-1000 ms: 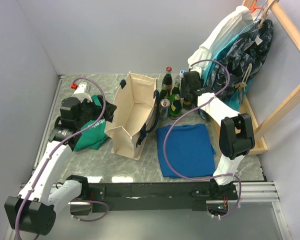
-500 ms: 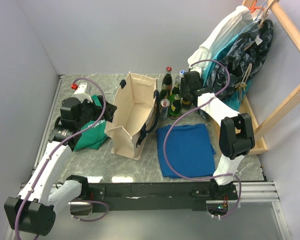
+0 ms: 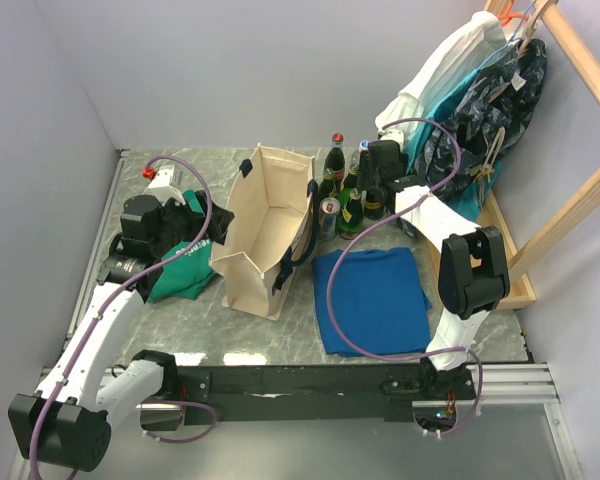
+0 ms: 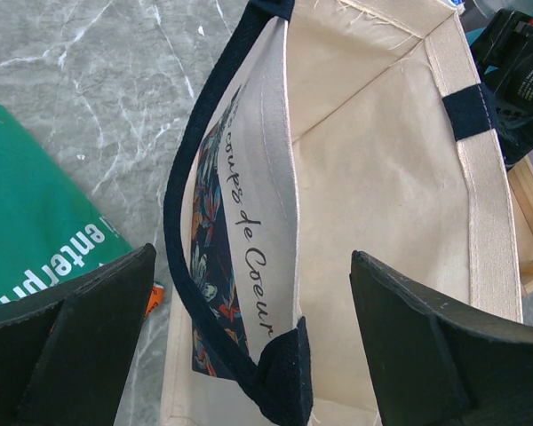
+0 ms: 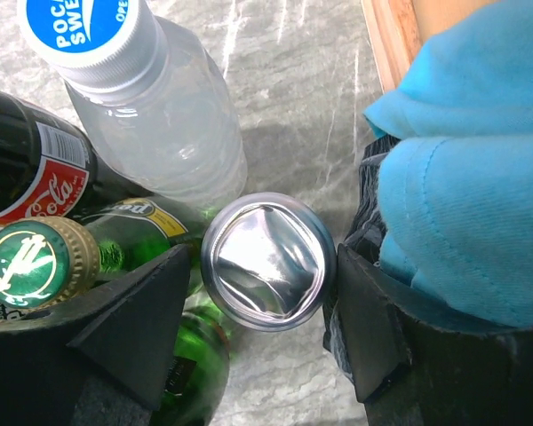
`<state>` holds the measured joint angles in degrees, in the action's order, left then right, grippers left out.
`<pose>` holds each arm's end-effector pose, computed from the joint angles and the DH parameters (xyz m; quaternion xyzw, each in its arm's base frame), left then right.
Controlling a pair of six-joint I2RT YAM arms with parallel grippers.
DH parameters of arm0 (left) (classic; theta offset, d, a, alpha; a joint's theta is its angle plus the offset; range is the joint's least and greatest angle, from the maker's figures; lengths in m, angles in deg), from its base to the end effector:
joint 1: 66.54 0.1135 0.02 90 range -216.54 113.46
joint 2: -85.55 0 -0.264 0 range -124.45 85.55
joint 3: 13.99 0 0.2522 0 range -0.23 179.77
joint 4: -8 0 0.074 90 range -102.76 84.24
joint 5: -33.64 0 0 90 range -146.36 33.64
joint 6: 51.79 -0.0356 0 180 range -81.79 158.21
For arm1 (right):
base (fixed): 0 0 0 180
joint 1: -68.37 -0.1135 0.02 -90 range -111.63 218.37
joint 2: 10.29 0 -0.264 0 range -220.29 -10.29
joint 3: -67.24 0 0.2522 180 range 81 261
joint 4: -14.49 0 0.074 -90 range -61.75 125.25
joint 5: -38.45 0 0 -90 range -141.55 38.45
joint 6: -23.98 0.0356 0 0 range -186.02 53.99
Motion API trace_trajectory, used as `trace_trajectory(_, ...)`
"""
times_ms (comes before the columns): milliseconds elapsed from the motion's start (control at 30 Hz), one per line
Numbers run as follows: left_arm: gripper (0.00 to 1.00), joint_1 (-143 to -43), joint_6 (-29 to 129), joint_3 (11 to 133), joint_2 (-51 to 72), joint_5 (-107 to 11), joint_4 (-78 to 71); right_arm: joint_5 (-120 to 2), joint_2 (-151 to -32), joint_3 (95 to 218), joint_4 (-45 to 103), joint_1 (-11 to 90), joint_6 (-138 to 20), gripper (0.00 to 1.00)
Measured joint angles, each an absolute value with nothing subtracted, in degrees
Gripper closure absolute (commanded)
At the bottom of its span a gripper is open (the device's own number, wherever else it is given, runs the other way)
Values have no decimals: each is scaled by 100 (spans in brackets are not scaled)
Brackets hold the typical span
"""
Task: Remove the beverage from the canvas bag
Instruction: Place the drink at the center of the board.
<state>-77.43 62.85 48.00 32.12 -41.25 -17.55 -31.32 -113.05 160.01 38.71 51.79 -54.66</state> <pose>0.2101 -0.0499 0.3314 -0.0177 0.8005 -0.2806 0.5294 0.4017 0.1068 0.2668 0.0425 0.8729 -0.0394 0.4844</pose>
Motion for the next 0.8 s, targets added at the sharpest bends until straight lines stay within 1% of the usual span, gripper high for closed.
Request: trace_trajectory(800,4,-7761,6287,4800,3209,-4123,-1755,-3016,-11292,16001,3891,5179,-5475,22)
